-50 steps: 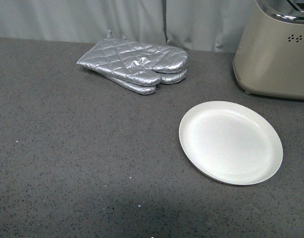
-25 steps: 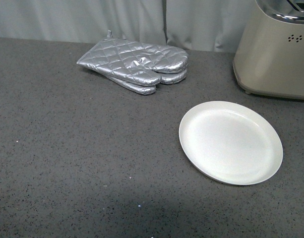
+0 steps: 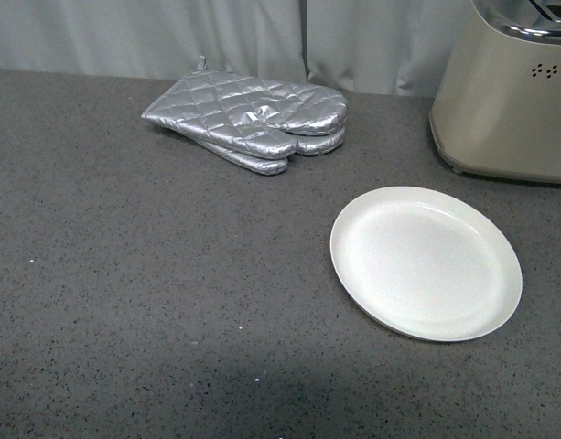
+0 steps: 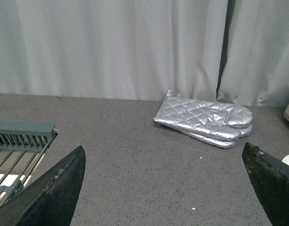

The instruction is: Put bread into toaster

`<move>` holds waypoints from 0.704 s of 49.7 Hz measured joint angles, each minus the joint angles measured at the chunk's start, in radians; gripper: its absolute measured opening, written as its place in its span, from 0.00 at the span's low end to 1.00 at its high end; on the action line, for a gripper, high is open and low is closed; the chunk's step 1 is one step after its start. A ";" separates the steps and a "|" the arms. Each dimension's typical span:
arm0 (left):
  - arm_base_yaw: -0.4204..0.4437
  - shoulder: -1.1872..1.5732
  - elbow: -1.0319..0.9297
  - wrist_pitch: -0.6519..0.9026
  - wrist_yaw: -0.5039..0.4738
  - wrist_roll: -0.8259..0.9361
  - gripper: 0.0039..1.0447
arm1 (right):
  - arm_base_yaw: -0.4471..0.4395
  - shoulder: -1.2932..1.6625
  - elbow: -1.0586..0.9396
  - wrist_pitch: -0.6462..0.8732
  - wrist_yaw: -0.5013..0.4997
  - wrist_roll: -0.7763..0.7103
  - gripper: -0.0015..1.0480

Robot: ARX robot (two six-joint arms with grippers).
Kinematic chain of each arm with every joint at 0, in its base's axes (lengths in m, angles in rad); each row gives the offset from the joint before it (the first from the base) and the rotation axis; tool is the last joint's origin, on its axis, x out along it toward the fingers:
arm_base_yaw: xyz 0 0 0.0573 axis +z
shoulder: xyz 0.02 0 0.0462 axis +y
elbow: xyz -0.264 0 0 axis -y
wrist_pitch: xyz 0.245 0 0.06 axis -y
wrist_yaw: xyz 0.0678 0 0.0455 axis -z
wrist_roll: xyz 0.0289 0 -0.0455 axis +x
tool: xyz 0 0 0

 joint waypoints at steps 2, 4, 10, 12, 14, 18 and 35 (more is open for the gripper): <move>0.000 0.000 0.000 0.000 0.000 0.000 0.94 | 0.003 0.000 0.000 0.019 0.012 -0.020 0.01; 0.000 0.000 0.000 0.000 0.000 0.000 0.94 | 0.006 0.000 0.000 0.025 0.018 -0.030 0.01; 0.000 0.000 0.000 0.000 0.000 0.000 0.94 | 0.021 0.009 0.000 0.029 0.028 -0.049 0.01; 0.000 0.000 0.000 0.000 0.000 0.000 0.94 | 0.026 0.019 0.000 0.032 0.033 -0.056 0.01; 0.000 0.000 0.000 0.000 0.000 0.000 0.94 | 0.031 0.027 0.000 0.032 0.037 -0.060 0.01; 0.000 0.000 0.000 0.000 0.000 0.000 0.94 | 0.036 0.043 0.000 0.028 0.044 -0.062 0.01; 0.000 0.000 0.000 0.000 0.000 0.000 0.94 | 0.037 0.063 -0.001 0.081 0.086 -0.094 0.01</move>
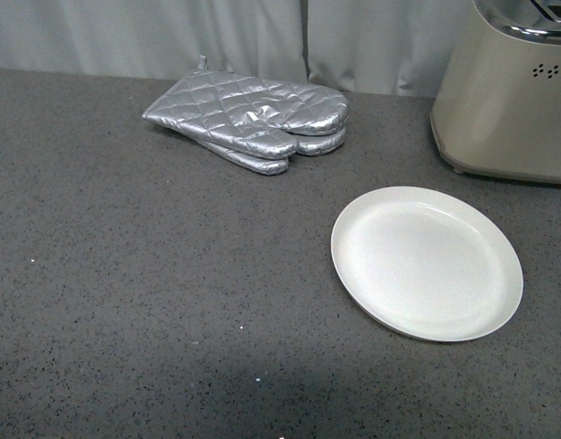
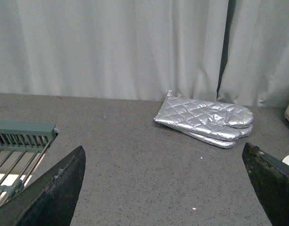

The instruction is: Put bread into toaster

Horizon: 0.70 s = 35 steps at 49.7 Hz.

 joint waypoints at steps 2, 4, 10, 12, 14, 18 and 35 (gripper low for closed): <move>0.000 0.000 0.000 0.000 0.000 0.000 0.94 | 0.000 0.004 -0.002 0.021 0.011 -0.017 0.01; 0.000 0.000 0.000 0.000 0.000 0.000 0.94 | 0.001 0.011 -0.007 0.060 0.018 -0.043 0.01; 0.000 0.000 0.000 0.000 0.000 0.000 0.94 | 0.007 0.029 -0.018 0.093 0.032 -0.076 0.01; 0.000 0.000 0.000 0.000 0.000 0.000 0.94 | 0.008 0.034 -0.019 0.093 0.035 -0.077 0.01; 0.000 0.000 0.000 0.000 0.000 0.000 0.94 | 0.009 0.038 -0.020 0.093 0.037 -0.077 0.01; 0.000 0.000 0.000 0.000 0.000 0.000 0.94 | 0.011 0.046 -0.020 0.093 0.040 -0.077 0.01; 0.000 0.000 0.000 0.000 0.000 0.000 0.94 | 0.022 0.066 -0.020 0.091 0.057 -0.077 0.01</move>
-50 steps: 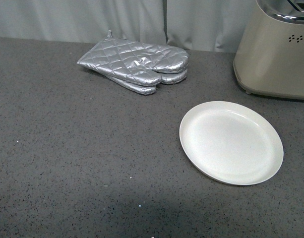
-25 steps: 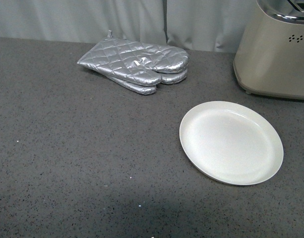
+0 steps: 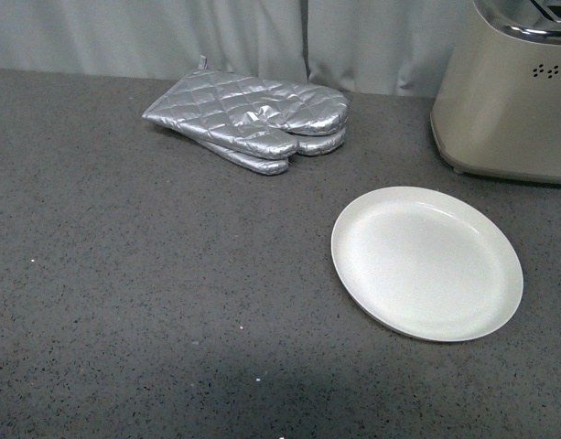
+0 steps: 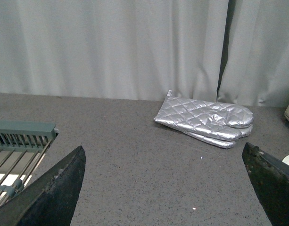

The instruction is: Put bread into toaster

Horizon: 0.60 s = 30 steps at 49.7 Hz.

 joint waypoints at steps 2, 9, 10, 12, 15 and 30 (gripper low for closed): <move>0.000 0.000 0.000 0.000 0.000 0.000 0.94 | 0.003 0.006 0.000 0.021 0.009 -0.013 0.01; 0.000 0.000 0.000 0.000 0.000 0.000 0.94 | 0.006 0.042 -0.012 0.265 0.026 -0.169 0.01; 0.000 0.000 0.000 0.000 0.000 0.000 0.94 | 0.007 0.046 -0.014 0.295 0.027 -0.191 0.01; 0.000 0.000 0.000 0.000 0.000 0.000 0.94 | 0.011 0.064 -0.021 0.399 0.031 -0.269 0.01; 0.000 0.000 0.000 0.000 0.000 0.000 0.94 | 0.015 0.090 -0.029 0.541 0.033 -0.375 0.01; 0.000 0.000 0.000 0.000 0.000 0.000 0.94 | 0.027 0.142 -0.037 0.670 0.062 -0.543 0.01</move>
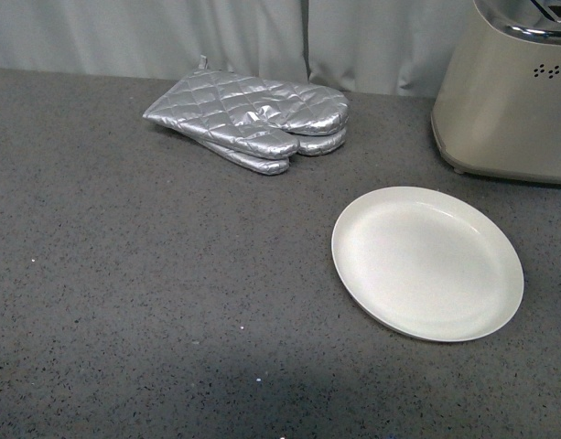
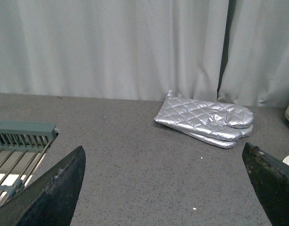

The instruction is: Put bread into toaster

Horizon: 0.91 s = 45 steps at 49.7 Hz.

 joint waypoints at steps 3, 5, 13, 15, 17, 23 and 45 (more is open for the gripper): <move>0.000 0.000 0.000 0.000 0.000 0.000 0.94 | 0.000 0.006 0.005 0.000 0.004 -0.007 0.01; 0.000 0.000 0.000 0.000 0.000 0.000 0.94 | 0.000 0.007 0.005 0.000 0.004 -0.008 0.01; 0.000 0.000 0.000 0.000 0.000 0.000 0.94 | 0.000 0.010 0.006 0.001 0.004 -0.014 0.01; 0.000 0.000 0.000 0.000 0.000 0.000 0.94 | 0.000 0.010 0.006 0.001 0.004 -0.014 0.01; 0.000 0.000 0.000 0.000 0.000 0.000 0.94 | 0.000 0.010 0.006 0.001 0.004 -0.014 0.01; 0.000 0.000 0.000 0.000 0.000 0.000 0.94 | 0.000 0.010 0.006 0.001 0.004 -0.014 0.01; 0.000 0.000 0.000 0.000 0.000 0.000 0.94 | -0.001 0.010 0.006 0.001 0.004 -0.014 0.01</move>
